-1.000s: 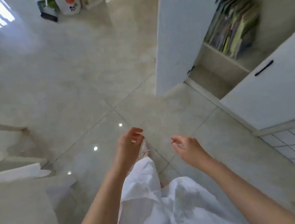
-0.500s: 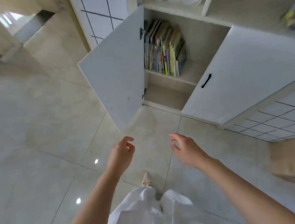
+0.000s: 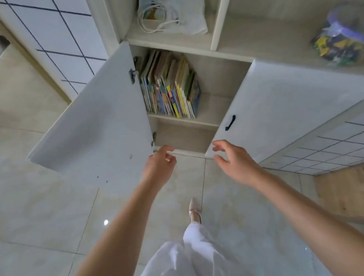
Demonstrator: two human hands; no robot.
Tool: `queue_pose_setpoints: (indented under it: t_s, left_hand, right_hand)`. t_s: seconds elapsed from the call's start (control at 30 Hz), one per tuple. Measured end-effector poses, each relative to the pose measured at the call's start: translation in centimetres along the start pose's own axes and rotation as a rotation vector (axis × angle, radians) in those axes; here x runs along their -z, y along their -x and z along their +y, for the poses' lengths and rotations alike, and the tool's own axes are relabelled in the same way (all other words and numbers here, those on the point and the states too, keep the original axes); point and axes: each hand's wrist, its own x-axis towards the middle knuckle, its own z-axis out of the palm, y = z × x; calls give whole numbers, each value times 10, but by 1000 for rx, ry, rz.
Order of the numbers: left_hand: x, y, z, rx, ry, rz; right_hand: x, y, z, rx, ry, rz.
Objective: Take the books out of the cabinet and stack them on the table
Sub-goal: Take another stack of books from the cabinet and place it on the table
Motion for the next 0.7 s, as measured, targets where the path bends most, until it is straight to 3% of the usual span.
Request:
queue_pose_setpoints:
  t_s: [0.3, 0.7]
  left_hand:
    - [-20, -111, 50, 71, 56, 27]
    - [-55, -235, 27, 90, 234, 67]
  right_hand:
    - [46, -140, 8, -40, -65, -90]
    - [10, -310, 14, -156, -183, -86]
